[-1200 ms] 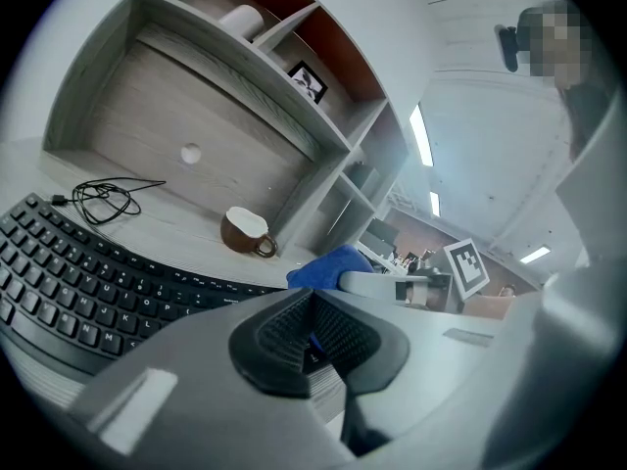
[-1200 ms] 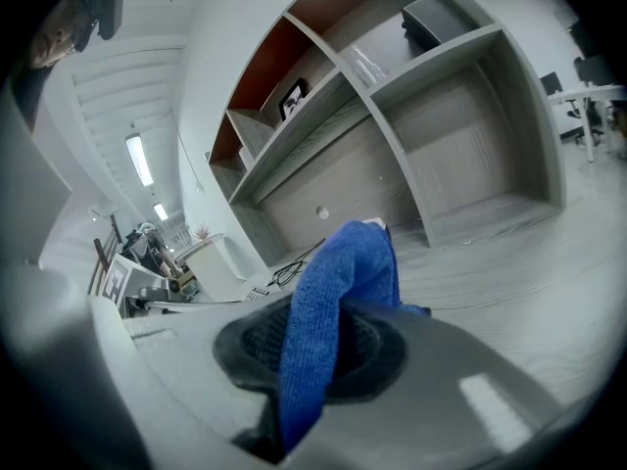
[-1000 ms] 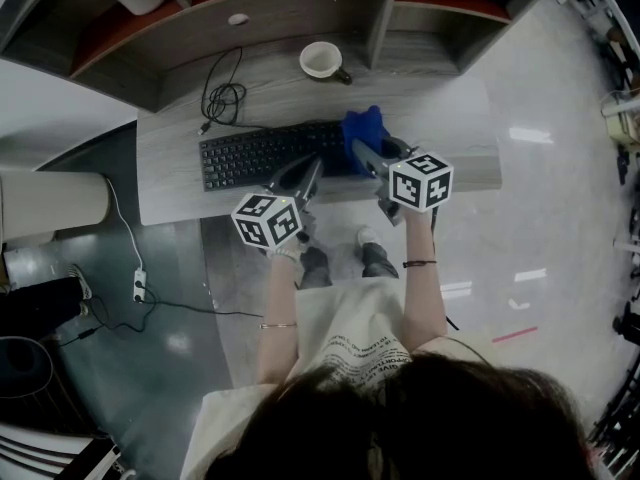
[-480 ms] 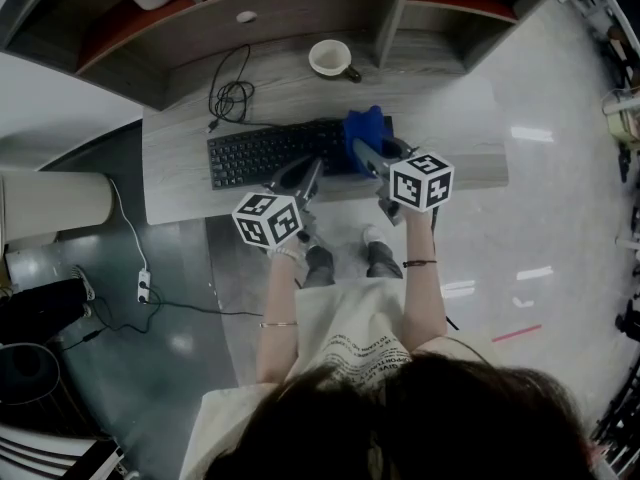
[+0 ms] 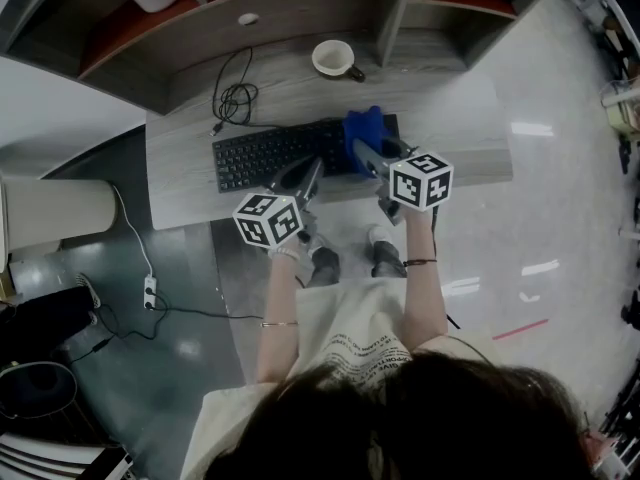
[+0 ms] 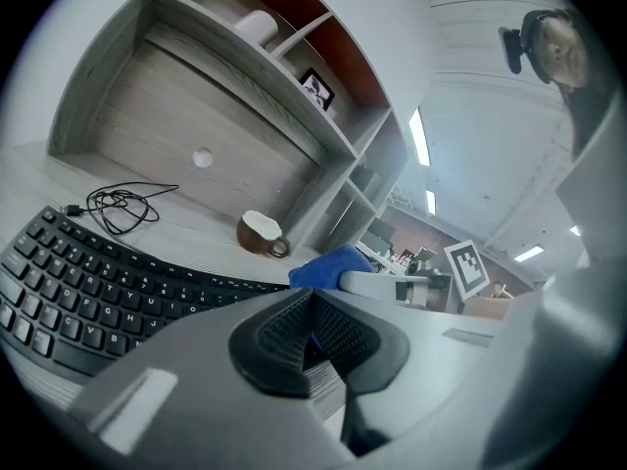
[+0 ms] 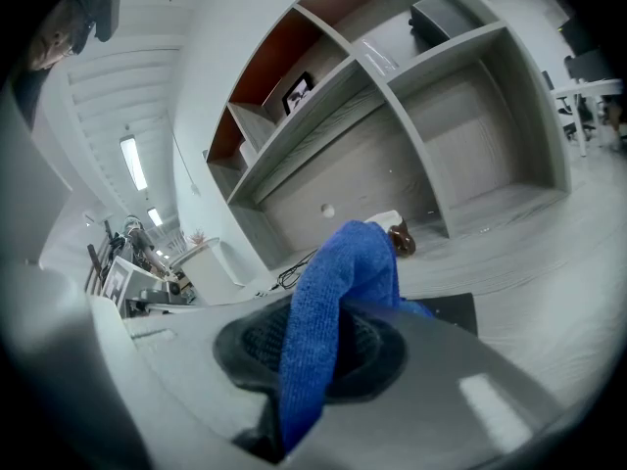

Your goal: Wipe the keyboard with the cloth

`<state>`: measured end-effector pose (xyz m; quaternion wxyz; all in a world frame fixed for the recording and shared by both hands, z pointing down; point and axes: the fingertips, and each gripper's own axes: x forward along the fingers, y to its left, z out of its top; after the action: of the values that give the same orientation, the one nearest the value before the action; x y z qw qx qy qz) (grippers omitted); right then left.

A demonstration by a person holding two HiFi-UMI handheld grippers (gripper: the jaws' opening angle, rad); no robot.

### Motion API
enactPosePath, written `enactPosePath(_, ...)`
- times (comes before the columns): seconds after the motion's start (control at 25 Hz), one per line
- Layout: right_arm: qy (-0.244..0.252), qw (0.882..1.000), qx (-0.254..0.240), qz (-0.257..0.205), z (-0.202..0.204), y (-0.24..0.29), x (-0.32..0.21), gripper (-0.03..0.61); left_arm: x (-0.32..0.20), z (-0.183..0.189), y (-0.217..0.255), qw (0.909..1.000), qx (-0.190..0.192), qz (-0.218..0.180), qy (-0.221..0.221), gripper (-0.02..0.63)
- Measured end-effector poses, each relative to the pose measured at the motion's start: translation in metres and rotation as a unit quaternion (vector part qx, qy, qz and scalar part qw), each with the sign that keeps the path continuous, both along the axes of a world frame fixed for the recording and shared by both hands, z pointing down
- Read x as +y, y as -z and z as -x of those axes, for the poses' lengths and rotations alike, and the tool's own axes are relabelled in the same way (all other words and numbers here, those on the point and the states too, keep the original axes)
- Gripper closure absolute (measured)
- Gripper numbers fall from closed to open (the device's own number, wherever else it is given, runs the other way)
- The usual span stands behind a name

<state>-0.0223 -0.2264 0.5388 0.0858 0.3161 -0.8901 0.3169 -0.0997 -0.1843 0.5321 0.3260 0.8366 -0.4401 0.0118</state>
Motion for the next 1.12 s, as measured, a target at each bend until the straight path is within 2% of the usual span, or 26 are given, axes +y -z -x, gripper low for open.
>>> enactPosePath(1.12, -0.016, 1.000, 0.000, -0.002, 0.034, -0.001, 0.008, 0.526, 0.005, 0.036, -0.002, 0.9999, 0.003, -0.001, -0.013, 0.623)
